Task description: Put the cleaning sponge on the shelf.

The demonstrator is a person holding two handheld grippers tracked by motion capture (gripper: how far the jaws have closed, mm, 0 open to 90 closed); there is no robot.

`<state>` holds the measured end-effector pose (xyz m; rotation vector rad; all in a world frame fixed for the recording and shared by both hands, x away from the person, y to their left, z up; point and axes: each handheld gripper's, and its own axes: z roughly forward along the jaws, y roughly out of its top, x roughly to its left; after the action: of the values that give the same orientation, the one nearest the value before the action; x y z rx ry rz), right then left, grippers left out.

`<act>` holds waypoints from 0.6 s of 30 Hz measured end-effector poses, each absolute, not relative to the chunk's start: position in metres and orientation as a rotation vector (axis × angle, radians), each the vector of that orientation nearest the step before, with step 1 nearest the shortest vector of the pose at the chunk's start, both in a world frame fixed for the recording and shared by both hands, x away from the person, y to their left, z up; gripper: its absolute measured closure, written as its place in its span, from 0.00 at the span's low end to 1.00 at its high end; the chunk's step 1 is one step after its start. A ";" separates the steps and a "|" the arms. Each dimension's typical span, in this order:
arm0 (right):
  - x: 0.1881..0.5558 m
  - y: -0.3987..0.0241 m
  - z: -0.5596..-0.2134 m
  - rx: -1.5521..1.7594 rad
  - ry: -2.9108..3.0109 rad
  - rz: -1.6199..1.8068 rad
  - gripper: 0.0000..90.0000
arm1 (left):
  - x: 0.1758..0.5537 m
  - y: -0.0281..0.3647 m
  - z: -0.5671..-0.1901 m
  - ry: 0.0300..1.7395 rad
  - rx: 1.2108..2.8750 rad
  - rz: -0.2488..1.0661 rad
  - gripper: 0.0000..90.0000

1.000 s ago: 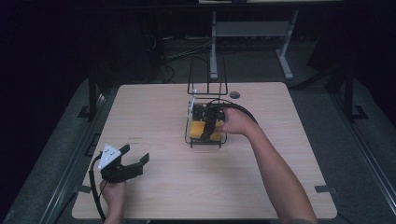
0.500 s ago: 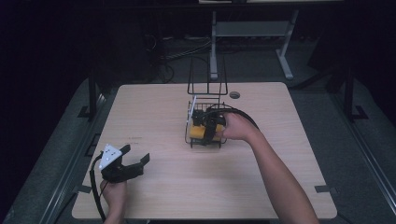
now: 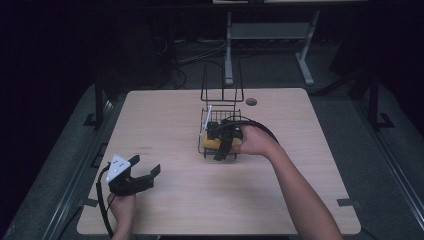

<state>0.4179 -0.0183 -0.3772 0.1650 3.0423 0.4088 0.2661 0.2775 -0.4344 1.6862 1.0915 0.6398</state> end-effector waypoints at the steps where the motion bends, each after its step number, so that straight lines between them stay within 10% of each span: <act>1: 0.417 -0.018 -0.377 0.161 3.041 0.418 0.18 | 0.266 0.277 -0.434 1.092 1.686 0.639 0.14; 18: 0.402 -0.027 -0.382 0.160 3.048 0.460 0.18 | 0.266 0.277 -0.435 1.093 1.693 0.642 0.14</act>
<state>0.4015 -0.0266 -0.3815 0.1601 3.0483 0.4599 0.2665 0.2768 -0.4351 1.6935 1.0928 0.6425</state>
